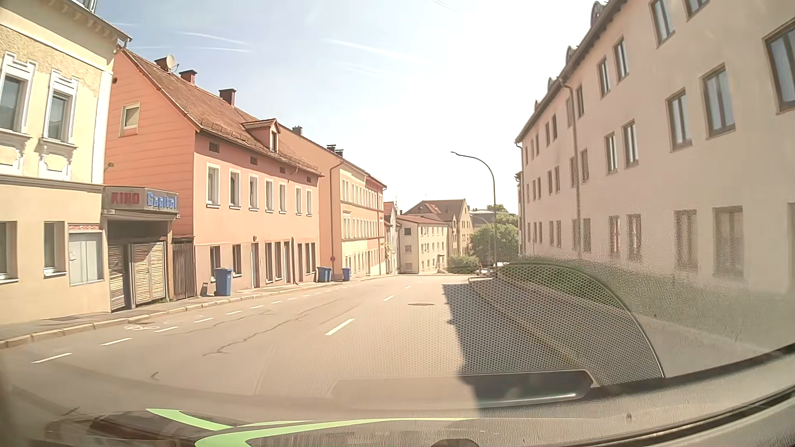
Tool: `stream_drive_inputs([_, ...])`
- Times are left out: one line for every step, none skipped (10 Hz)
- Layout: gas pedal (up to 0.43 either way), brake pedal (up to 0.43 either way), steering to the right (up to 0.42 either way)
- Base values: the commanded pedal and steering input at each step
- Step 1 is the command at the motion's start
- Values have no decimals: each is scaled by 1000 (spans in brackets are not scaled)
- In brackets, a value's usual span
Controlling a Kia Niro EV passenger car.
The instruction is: Follow the waypoints while adhering to traffic rules and regulations
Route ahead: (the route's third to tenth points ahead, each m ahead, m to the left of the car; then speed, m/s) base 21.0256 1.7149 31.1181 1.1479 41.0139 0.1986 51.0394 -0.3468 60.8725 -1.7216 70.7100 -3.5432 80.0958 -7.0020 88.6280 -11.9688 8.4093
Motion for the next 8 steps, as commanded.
stream_drive_inputs([0, 0, 12])
stream_drive_inputs([0, 0, 10])
stream_drive_inputs([0, 0, 10])
stream_drive_inputs([0, 0, 10])
stream_drive_inputs([0, 0, 10])
stream_drive_inputs([0, 0, 10])
stream_drive_inputs([0, 0, 9])
stream_drive_inputs([0, 0, 9])
